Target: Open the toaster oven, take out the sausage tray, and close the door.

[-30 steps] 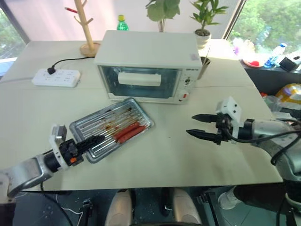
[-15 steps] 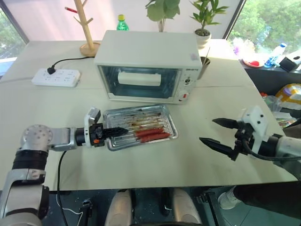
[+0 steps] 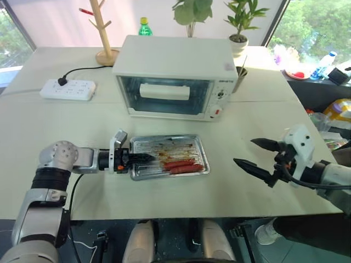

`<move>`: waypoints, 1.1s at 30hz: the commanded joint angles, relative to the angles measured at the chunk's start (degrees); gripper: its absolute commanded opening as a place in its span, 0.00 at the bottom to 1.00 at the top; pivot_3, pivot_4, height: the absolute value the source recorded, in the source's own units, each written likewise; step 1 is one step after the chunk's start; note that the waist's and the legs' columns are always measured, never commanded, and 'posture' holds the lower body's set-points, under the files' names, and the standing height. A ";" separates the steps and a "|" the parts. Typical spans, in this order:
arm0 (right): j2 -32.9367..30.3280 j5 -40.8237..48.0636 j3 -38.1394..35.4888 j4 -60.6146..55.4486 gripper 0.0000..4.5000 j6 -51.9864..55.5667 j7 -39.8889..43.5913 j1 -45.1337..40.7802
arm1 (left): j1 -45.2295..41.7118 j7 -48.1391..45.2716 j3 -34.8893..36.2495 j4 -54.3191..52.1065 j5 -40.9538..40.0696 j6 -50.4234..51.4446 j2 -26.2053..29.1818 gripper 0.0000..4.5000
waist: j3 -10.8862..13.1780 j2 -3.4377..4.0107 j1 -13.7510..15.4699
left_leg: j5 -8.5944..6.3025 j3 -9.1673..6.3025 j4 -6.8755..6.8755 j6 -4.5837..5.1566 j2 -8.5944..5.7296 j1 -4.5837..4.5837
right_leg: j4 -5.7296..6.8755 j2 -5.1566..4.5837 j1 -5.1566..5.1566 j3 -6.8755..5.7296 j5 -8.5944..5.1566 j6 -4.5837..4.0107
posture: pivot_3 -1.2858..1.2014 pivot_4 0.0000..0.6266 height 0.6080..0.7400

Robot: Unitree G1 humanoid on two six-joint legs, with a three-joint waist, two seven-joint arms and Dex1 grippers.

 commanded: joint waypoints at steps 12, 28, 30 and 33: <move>-1.65 -2.68 9.30 7.51 1.00 -7.33 4.30 -7.16 | 12.68 -6.51 6.89 -12.77 12.80 -14.25 14.07 0.99 | -0.04 0.07 -0.58 | 0.00 -0.01 -0.07 0.00 0.28 0.11 | 0.06 0.12 -0.06 0.03 0.00 -0.02 | 0.52 0.24 0.82; -10.79 -1.23 16.36 21.53 1.00 -10.62 27.18 -22.83 | 21.40 -28.53 23.70 -33.90 17.60 -38.55 33.44 0.99 | 0.20 0.25 -0.11 | -0.01 0.14 -0.06 -0.01 0.21 -0.08 | -0.16 -0.07 -0.16 0.00 0.01 -0.06 | 0.52 0.24 0.82; -11.83 -1.43 16.33 22.52 1.00 -11.29 29.35 -23.82 | 21.07 -29.68 23.17 -34.05 18.96 -40.15 34.54 0.99 | 0.23 0.30 -0.10 | -0.01 0.21 -0.08 -0.01 0.22 -0.07 | -0.15 -0.04 -0.16 0.00 0.01 -0.06 | 0.52 0.24 0.82; -12.14 -1.90 15.62 23.77 1.00 -12.14 30.68 -23.96 | 19.63 -30.13 22.02 -33.86 19.88 -41.25 34.98 0.99 | 0.24 0.30 -0.04 | -0.01 0.22 -0.10 -0.01 0.25 -0.07 | -0.09 0.12 -0.17 -0.06 0.00 -0.06 | 0.52 0.24 0.82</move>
